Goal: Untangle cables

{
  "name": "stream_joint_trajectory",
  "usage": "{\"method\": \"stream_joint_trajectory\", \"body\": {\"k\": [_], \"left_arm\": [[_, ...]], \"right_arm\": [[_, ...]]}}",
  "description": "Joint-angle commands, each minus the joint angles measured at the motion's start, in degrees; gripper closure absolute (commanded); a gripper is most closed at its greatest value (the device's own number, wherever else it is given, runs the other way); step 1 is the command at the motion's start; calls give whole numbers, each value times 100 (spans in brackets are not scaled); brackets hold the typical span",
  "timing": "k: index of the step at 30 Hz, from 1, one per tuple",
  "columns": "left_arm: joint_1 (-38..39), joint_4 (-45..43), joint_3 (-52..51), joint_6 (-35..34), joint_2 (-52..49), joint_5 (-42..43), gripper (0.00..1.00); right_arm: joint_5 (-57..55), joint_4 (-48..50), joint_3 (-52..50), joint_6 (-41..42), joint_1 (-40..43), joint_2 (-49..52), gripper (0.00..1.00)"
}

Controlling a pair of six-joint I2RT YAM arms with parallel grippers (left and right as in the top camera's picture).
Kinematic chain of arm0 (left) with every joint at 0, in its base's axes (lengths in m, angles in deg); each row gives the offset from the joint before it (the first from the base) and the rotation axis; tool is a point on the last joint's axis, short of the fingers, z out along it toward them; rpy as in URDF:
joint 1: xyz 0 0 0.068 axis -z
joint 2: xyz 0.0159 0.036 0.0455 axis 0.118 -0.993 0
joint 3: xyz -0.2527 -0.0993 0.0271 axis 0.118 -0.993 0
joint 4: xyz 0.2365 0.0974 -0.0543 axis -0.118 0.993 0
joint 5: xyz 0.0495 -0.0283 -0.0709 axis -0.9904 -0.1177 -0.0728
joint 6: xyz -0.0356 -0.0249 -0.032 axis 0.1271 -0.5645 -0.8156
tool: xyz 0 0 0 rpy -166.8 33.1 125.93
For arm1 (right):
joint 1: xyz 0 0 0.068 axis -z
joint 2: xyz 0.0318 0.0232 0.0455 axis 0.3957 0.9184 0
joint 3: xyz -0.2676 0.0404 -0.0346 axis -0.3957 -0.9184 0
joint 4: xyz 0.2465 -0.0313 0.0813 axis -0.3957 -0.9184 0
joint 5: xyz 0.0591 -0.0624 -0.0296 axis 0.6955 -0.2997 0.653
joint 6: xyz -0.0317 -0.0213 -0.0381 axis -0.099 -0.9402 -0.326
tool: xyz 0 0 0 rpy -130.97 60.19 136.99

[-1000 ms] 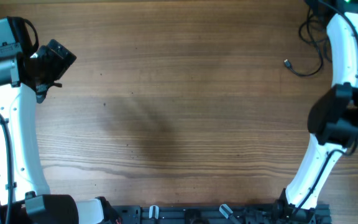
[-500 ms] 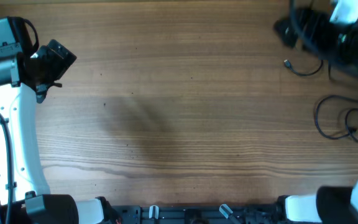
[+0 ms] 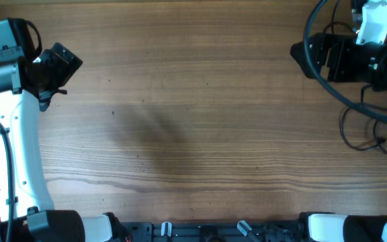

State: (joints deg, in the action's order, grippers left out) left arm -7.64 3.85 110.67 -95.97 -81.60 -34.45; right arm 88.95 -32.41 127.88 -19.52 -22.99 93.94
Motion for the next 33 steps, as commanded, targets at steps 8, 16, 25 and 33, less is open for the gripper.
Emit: {"method": "stream_joint_trajectory", "body": {"k": [8, 16, 25, 33], "left_arm": [[-11, 2, 22, -79, -50, -59, 0], [-11, 2, 22, -79, -50, -59, 0], [-11, 2, 22, -79, -50, -59, 0], [-11, 2, 22, -79, -50, -57, 0]], "right_arm": [[44, 3237, -3348, -1104, -52, -2159, 0], [42, 6651, -7556, -1115, -52, -4597, 0], [-555, 8675, -10710, -1093, -50, -7110, 0], [-671, 9383, -12177, -1084, -52, -8505, 0]]}}
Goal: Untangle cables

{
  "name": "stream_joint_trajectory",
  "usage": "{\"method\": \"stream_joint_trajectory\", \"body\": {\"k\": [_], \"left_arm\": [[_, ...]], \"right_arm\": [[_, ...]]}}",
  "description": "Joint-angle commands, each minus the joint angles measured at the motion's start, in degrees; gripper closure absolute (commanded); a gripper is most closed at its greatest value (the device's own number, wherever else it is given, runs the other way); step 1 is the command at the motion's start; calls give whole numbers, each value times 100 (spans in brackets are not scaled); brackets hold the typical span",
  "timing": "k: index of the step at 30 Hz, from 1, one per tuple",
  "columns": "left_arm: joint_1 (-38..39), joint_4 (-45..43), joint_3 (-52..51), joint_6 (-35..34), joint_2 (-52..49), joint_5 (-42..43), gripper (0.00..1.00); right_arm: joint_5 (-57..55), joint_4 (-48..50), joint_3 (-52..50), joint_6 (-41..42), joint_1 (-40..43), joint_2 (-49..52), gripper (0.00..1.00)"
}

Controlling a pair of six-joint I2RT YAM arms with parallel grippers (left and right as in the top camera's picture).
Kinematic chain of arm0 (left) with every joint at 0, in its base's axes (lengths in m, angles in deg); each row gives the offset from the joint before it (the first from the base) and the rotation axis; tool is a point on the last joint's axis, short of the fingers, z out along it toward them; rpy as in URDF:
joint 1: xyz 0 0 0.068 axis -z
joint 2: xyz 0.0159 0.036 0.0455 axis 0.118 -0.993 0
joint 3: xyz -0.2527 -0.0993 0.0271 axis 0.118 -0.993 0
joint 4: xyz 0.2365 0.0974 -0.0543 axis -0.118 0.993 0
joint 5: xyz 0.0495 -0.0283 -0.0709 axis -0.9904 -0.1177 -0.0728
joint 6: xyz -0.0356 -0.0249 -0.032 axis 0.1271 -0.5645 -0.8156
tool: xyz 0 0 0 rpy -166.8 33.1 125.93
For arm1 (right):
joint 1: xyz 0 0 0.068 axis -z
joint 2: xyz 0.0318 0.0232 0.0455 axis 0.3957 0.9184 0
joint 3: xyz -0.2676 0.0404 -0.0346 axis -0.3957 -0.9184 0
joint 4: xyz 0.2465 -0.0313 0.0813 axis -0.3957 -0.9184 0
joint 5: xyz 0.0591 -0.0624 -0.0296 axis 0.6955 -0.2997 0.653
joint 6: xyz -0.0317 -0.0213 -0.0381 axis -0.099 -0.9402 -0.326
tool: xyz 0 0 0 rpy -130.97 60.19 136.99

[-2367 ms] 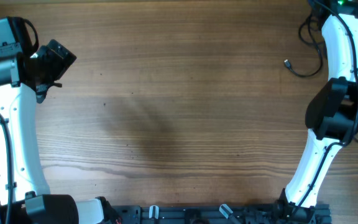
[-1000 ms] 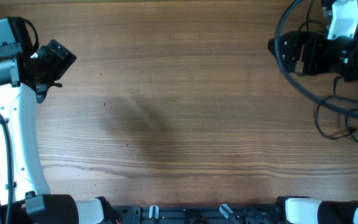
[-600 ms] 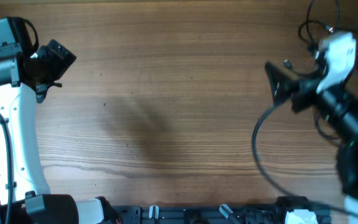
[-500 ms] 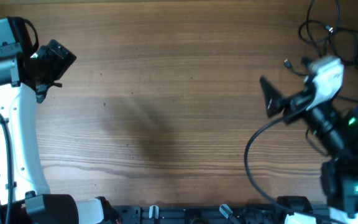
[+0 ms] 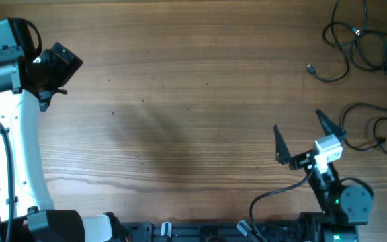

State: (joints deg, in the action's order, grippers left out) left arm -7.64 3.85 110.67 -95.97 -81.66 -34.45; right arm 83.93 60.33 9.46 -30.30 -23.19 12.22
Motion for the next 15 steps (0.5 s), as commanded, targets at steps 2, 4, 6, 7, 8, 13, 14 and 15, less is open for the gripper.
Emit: {"method": "stream_joint_trajectory", "body": {"k": [2, 4, 6, 7, 8, 13, 14, 15], "left_arm": [[-11, 2, 22, -81, -44, -59, 0], [-11, 2, 22, -79, -44, -59, 0], [-11, 2, 22, -79, -44, -59, 0], [-11, 2, 22, -79, -44, -59, 0], [-11, 2, 22, -79, -44, -59, 0], [-11, 2, 22, -79, -44, -57, 0], [-11, 2, 22, -79, -44, -59, 0], [-11, 2, 22, -79, -44, -59, 0]], "right_arm": [[-238, 142, -555, -4, -31, -452, 0], [-295, 157, -669, 4, -33, -450, 0], [-402, 63, -669, -13, -31, -450, 0], [-483, -48, -669, -4, -31, -450, 0], [-540, -192, -669, 2, -31, -450, 0], [-678, -507, -667, -11, -26, -398, 0], [-678, -509, -667, -15, -26, -396, 0], [-680, -509, -667, -13, -26, -393, 0]]}}
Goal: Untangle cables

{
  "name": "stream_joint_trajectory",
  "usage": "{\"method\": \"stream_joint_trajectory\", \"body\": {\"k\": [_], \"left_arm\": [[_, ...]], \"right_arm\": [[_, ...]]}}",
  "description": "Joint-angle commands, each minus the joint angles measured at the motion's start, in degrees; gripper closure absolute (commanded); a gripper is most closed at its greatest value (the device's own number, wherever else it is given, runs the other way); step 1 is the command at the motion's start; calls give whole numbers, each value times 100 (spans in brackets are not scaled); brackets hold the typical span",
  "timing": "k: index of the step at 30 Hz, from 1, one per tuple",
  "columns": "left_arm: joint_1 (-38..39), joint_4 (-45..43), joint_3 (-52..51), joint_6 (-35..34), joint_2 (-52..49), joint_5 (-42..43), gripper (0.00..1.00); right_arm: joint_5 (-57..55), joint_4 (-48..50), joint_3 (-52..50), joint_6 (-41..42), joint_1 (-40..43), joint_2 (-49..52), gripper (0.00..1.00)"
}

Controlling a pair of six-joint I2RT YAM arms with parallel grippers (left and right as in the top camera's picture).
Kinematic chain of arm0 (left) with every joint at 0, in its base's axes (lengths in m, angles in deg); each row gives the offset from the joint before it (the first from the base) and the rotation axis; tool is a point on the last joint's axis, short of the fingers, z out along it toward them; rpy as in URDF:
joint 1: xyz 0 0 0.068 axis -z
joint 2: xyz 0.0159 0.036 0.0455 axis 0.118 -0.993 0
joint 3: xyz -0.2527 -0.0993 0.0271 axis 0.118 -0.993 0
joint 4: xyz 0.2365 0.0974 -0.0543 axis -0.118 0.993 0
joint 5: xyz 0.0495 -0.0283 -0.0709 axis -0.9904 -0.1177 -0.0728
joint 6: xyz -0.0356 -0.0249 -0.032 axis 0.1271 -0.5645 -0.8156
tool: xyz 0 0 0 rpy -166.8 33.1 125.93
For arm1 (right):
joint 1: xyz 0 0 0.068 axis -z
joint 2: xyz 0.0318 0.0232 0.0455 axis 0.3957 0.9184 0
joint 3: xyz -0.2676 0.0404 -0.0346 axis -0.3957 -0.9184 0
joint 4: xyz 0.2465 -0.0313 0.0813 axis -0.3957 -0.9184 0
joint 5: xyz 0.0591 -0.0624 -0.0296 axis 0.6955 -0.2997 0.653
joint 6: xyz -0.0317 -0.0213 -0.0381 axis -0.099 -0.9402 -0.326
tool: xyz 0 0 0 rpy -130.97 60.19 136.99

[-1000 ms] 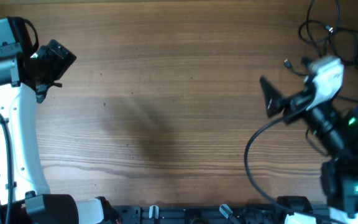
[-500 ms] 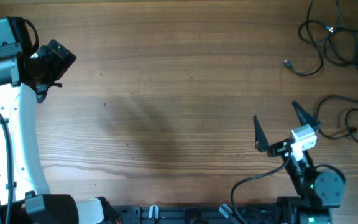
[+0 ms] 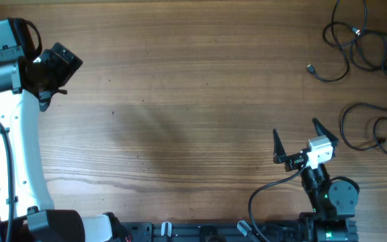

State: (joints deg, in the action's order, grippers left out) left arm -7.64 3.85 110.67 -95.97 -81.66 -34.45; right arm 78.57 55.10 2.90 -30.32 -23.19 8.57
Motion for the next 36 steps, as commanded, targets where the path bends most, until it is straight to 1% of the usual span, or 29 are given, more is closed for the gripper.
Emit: {"method": "stream_joint_trajectory", "body": {"k": [1, 25, 27, 29, 31, 32, 34, 36], "left_arm": [[-11, 2, 22, -81, -44, -57, 0], [4, 50, 22, -72, 33, -98, 0], [94, 35, 22, -57, 203, -522, 0], [286, -7, 20, -4, 435, -660, 0], [538, -328, -87, 260, 699, -605, 0], [719, -671, -234, 533, 883, -533, 0], [1082, -1655, -804, 1314, 1386, -98, 0], [1231, -2463, -1484, 1722, 1860, 348, 0]], "right_arm": [[-144, 13, -11, -9, -26, -26, 0], [-142, 13, -11, -11, -26, -24, 0], [-144, 13, -11, -11, -26, -24, 0], [-144, 13, -11, -13, -26, -24, 0], [-144, 13, -11, -13, -26, -24, 0], [-144, 13, -11, -11, -26, -24, 0], [-142, 13, -11, -9, -26, -24, 0], [-144, 13, -11, -11, -26, -24, 0]]}}
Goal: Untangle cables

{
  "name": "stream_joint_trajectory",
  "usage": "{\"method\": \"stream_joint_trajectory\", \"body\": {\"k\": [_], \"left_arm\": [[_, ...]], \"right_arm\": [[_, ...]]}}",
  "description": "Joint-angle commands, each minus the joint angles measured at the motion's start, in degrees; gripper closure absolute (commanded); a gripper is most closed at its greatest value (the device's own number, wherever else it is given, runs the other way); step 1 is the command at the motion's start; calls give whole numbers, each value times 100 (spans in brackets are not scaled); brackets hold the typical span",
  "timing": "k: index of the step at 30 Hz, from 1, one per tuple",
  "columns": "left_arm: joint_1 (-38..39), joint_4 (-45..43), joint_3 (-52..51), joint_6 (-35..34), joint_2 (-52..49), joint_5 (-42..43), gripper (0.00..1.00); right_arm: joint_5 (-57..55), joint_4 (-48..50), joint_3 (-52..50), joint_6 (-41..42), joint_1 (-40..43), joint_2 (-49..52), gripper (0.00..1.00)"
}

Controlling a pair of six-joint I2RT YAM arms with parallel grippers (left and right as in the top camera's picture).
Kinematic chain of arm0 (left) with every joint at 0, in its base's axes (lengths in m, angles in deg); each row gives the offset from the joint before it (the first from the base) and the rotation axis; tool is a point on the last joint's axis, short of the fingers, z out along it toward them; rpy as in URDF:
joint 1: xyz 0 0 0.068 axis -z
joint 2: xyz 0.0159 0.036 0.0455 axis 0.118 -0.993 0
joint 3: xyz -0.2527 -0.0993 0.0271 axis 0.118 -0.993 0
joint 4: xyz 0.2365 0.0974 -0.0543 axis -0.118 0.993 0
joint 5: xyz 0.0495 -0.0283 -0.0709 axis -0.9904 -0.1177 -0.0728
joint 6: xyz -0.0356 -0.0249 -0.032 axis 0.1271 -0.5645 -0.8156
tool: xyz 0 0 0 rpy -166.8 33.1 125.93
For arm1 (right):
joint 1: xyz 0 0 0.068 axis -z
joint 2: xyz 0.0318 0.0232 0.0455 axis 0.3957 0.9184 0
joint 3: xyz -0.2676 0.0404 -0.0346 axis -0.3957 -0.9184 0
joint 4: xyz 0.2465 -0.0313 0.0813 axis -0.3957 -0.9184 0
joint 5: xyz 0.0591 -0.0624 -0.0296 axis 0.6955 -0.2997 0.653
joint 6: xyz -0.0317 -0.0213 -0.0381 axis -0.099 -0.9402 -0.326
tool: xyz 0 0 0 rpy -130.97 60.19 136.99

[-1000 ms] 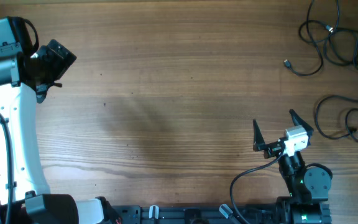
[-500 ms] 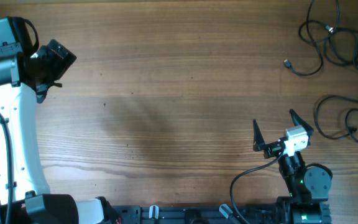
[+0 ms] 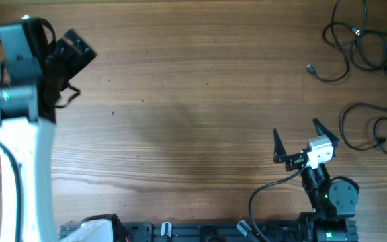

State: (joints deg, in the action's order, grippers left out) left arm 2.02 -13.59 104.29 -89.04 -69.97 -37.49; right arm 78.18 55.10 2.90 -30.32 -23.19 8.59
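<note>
Thin black cables lie at the far right of the overhead view. One loose tangle [image 3: 359, 42] sits in the top right corner, with a small plug end [image 3: 310, 68] trailing left. A second looped cable [image 3: 375, 130] lies below it, apart from the first. My right gripper [image 3: 299, 139] stands open near the front edge, left of the second cable, with nothing between its fingers. At the far left, my left gripper [image 3: 77, 52] is well away from the cables, and its jaws are not clear.
The wooden table [image 3: 193, 121] fills the view. A black rail [image 3: 207, 230] runs along the front edge. The right arm's own cable [image 3: 261, 198] loops beside its base. The left arm's white link [image 3: 25, 168] stretches down the left side.
The left arm has shifted: its gripper is now a little farther right and higher in the view. The right arm and the cables have not moved.
At first my right gripper was at the top right, covering the upper cables. Then it was back near the front edge, open, with two separate cable groups showing at the right. It stayed there, and now only the left arm has shifted.
</note>
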Motion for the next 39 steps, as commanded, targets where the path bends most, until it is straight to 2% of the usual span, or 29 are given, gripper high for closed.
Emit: {"method": "stream_joint_trajectory", "body": {"k": [1, 2, 7, 11, 13, 18, 21, 27, 34, 39], "left_arm": [[273, -1075, -1191, 1062, 901, 817, 0], [271, -1932, -2114, 1062, 1421, 1115, 0], [273, -4057, -4686, 1062, 2975, 1241, 0], [273, -5305, -6328, 1204, 4225, 1239, 0], [273, -5530, -6854, 1401, 4769, 1239, 1], [273, -5567, -7639, 2743, 5899, 1700, 0], [273, -5536, -7893, 3132, 6251, 1781, 0], [278, -5320, -8365, 3139, 6857, 1777, 0], [278, -4280, -8365, 3136, 7469, 1722, 0], [275, -4297, -8365, 3126, 7569, 1690, 0]], "right_arm": [[-103, 13, -11, -11, -26, -26, 0], [-103, 13, -11, -11, -26, -26, 0], [-103, 13, -11, -13, -26, -26, 0], [-103, 13, -11, -11, -26, -26, 0], [-103, 13, -11, -11, -26, -26, 0], [-103, 13, -11, -9, -26, -26, 0], [-105, 13, -11, -13, -26, -26, 0], [-103, 13, -11, -11, -26, -26, 0], [-105, 13, -11, -13, -26, -26, 0], [-103, 13, -11, -11, -26, -26, 0]]}}
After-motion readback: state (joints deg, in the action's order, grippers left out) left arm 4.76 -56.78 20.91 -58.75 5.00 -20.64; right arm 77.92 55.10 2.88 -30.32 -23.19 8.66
